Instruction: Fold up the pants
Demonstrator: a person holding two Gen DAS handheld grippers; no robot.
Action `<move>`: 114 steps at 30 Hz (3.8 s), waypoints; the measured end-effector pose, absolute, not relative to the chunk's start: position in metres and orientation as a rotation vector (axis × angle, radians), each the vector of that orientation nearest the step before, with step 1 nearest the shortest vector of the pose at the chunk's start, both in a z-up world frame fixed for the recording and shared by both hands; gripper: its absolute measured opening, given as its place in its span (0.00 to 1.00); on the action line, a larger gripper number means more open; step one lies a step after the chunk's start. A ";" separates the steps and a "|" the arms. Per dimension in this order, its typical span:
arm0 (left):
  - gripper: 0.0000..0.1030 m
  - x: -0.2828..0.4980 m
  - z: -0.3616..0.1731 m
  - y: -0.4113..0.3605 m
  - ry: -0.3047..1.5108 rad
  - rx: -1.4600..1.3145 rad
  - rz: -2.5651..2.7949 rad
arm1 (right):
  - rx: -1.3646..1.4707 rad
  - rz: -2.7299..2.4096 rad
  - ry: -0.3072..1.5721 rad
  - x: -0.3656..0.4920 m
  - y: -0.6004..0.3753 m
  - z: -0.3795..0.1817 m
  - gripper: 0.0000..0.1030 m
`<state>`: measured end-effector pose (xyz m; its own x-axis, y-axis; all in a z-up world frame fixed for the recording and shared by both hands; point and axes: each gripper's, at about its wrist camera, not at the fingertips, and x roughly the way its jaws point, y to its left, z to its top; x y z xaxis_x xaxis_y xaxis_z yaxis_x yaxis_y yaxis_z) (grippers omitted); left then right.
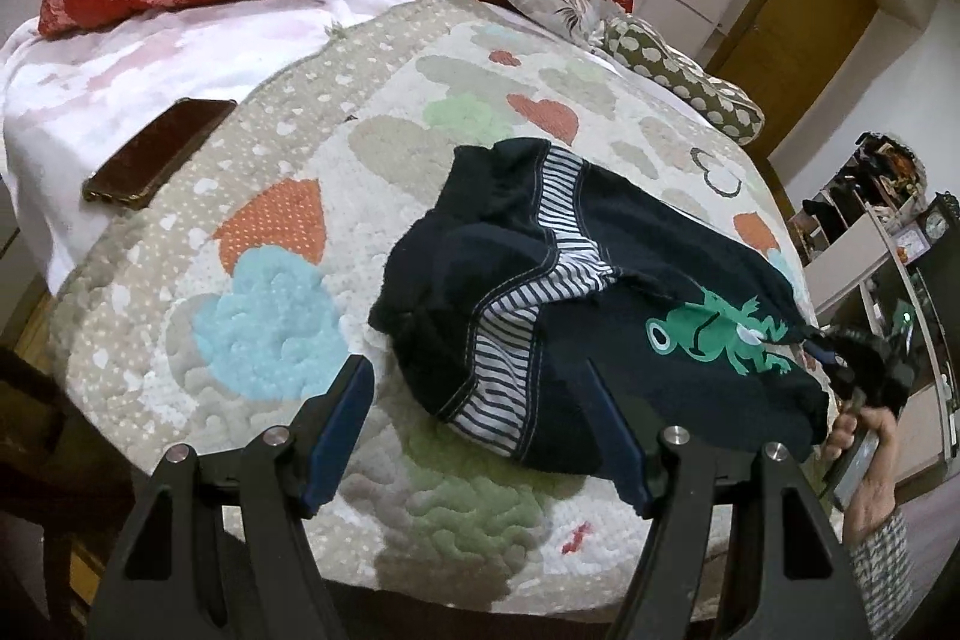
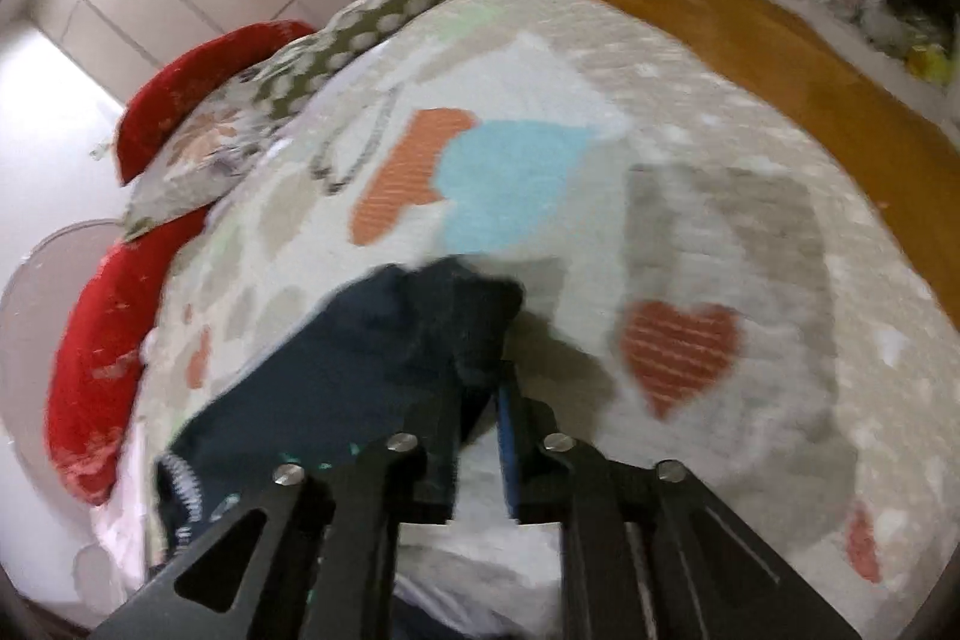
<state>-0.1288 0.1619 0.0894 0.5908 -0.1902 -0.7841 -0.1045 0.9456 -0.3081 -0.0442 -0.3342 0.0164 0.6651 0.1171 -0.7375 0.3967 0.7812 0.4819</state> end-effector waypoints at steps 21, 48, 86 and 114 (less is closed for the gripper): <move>0.68 0.066 0.040 0.157 1.129 -0.081 0.023 | 0.687 -0.107 0.771 -0.149 -0.314 0.015 0.40; 0.62 0.124 0.084 0.117 1.077 -0.013 -0.192 | 0.166 0.197 0.844 -0.012 -0.301 0.078 0.59; 0.04 -0.029 0.098 0.066 0.945 0.394 -0.453 | -0.184 0.355 0.893 -0.032 -0.164 0.085 0.06; 0.47 -0.153 0.081 0.151 0.897 -0.022 -0.188 | 0.576 -0.035 0.742 -0.142 -0.296 0.046 0.72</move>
